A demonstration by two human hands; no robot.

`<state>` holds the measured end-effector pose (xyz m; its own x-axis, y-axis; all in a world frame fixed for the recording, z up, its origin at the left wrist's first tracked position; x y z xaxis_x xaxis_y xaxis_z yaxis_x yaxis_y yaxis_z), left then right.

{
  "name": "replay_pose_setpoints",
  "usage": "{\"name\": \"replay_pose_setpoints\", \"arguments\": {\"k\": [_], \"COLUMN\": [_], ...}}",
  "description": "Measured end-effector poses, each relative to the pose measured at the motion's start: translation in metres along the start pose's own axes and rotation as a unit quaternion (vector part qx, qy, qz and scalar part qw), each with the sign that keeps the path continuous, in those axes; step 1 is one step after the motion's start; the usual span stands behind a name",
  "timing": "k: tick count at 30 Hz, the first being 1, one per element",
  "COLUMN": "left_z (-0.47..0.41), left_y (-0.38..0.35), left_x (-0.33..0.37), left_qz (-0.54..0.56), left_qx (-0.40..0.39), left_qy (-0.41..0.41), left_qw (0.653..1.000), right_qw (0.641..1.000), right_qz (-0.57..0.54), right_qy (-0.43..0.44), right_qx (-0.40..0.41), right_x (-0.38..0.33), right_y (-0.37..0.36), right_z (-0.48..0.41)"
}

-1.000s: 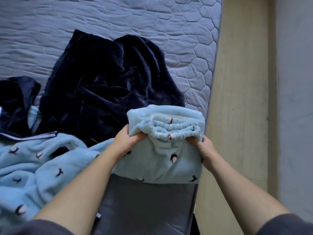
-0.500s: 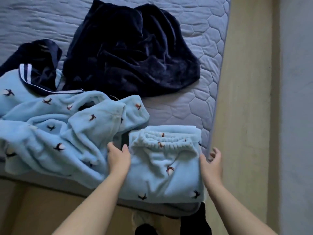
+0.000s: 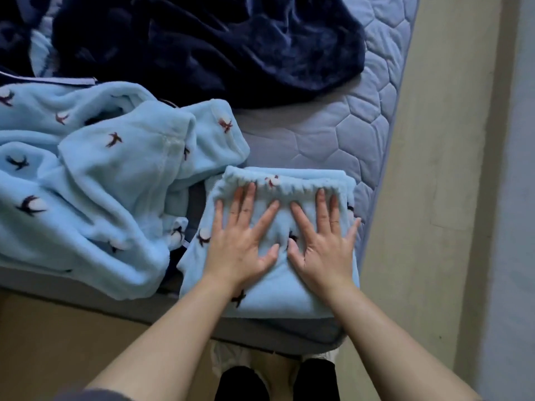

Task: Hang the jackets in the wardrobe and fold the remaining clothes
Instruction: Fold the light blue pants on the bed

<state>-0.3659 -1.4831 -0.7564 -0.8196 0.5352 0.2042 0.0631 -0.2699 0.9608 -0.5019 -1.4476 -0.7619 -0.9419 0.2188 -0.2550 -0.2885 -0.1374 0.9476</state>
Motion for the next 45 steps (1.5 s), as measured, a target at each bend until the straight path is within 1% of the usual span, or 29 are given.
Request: {"name": "replay_pose_setpoints", "arguments": {"k": [2,4,5,6,8,10,11,12,13,14,15,16,17,18,19,20,21,22,24,26,28,30,32,34,37,39,41,44,45], "left_z": [-0.002,-0.001,0.002,0.009,0.027,0.040,0.042,0.043,0.043,0.045,0.047,0.050,0.050,0.048,0.048,0.048,0.050,0.053,0.061,0.072,0.085,0.104,0.129,0.161,0.232,0.294,0.363,0.474,0.512], "left_y": [-0.025,-0.030,-0.026,-0.021,-0.007,0.001,0.004,0.006,0.008,0.005,-0.001,-0.008,-0.014,-0.016,-0.015,-0.007,0.003,0.017,0.051,0.095,0.149,0.209,0.272,0.332,0.404,0.436,0.455,0.468,0.471], "left_x": [-0.011,-0.017,-0.020,-0.029,-0.052,-0.059,-0.061,-0.067,-0.076,-0.088,-0.097,-0.101,-0.100,-0.093,-0.084,-0.075,-0.065,-0.056,-0.042,-0.028,-0.019,-0.012,-0.003,0.005,0.013,0.020,0.029,0.053,0.061], "left_qz": [-0.034,-0.046,-0.037,-0.017,0.089,0.211,0.257,0.302,0.347,0.389,0.426,0.470,0.522,0.574,0.611,0.634,0.651,0.664,0.687,0.710,0.725,0.733,0.731,0.726,0.728,0.724,0.717,0.685,0.672], "left_qx": [-0.004,0.006,0.008,0.005,-0.003,-0.007,-0.002,0.008,0.022,0.031,0.023,-0.003,-0.036,-0.077,-0.122,-0.160,-0.190,-0.210,-0.227,-0.223,-0.199,-0.171,-0.139,-0.082,0.032,0.101,0.168,0.276,0.318], "left_qy": [-0.004,-0.022,-0.021,0.004,0.091,0.108,0.115,0.142,0.196,0.267,0.338,0.394,0.424,0.430,0.425,0.415,0.399,0.383,0.355,0.331,0.313,0.297,0.276,0.267,0.267,0.277,0.299,0.343,0.360], "left_qw": [0.999,0.999,0.999,1.000,0.992,0.971,0.960,0.943,0.917,0.881,0.839,0.790,0.740,0.693,0.657,0.633,0.616,0.607,0.591,0.580,0.580,0.587,0.608,0.628,0.631,0.624,0.607,0.581,0.564], "right_qw": [1.000,1.000,1.000,0.999,0.982,0.950,0.938,0.923,0.900,0.869,0.837,0.807,0.780,0.752,0.722,0.692,0.665,0.647,0.628,0.623,0.623,0.621,0.632,0.643,0.651,0.650,0.651,0.659,0.659], "right_qz": [0.009,0.004,-0.010,-0.039,-0.162,-0.281,-0.315,-0.347,-0.386,-0.431,-0.472,-0.504,-0.527,-0.548,-0.569,-0.588,-0.602,-0.610,-0.622,-0.632,-0.644,-0.657,-0.660,-0.657,-0.622,-0.579,-0.521,-0.432,-0.408], "right_qy": [-0.008,0.002,-0.006,-0.028,-0.087,-0.127,-0.140,-0.163,-0.197,-0.236,-0.267,-0.288,-0.301,-0.311,-0.321,-0.332,-0.340,-0.338,-0.318,-0.295,-0.270,-0.242,-0.196,-0.145,-0.064,-0.010,0.052,0.136,0.163], "right_qx": [-0.009,-0.008,-0.007,-0.013,-0.047,-0.058,-0.046,-0.034,-0.034,-0.048,-0.074,-0.111,-0.155,-0.195,-0.227,-0.256,-0.284,-0.309,-0.342,-0.353,-0.352,-0.351,-0.354,-0.366,-0.430,-0.492,-0.550,-0.601,-0.611], "right_x": [0.013,0.014,0.018,0.024,0.038,0.047,0.050,0.056,0.063,0.070,0.074,0.075,0.075,0.073,0.070,0.068,0.065,0.061,0.053,0.041,0.026,0.005,-0.019,-0.047,-0.097,-0.135,-0.176,-0.245,-0.271], "right_y": [-0.021,-0.024,-0.020,-0.015,-0.006,0.003,0.008,0.012,0.012,0.009,0.005,-0.001,-0.006,-0.009,-0.007,-0.001,0.009,0.023,0.060,0.105,0.156,0.209,0.260,0.306,0.360,0.386,0.406,0.421,0.425], "right_z": [-0.002,-0.003,-0.001,0.001,0.009,0.020,0.023,0.025,0.026,0.027,0.028,0.028,0.028,0.029,0.033,0.038,0.044,0.050,0.062,0.074,0.082,0.090,0.100,0.110,0.138,0.163,0.190,0.237,0.256]}}
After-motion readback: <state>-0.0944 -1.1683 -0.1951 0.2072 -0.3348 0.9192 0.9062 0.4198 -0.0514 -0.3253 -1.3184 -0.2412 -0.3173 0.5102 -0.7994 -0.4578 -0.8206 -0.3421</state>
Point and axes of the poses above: each hand's wrist, its own z-axis away from the middle knuckle, its own y-axis out of the back of the hand, x = y × z, the point moved 9 cm from there along -z, towards the middle knuckle, and after that the axes turned 5 degrees about -y, right-handed, at the moved point
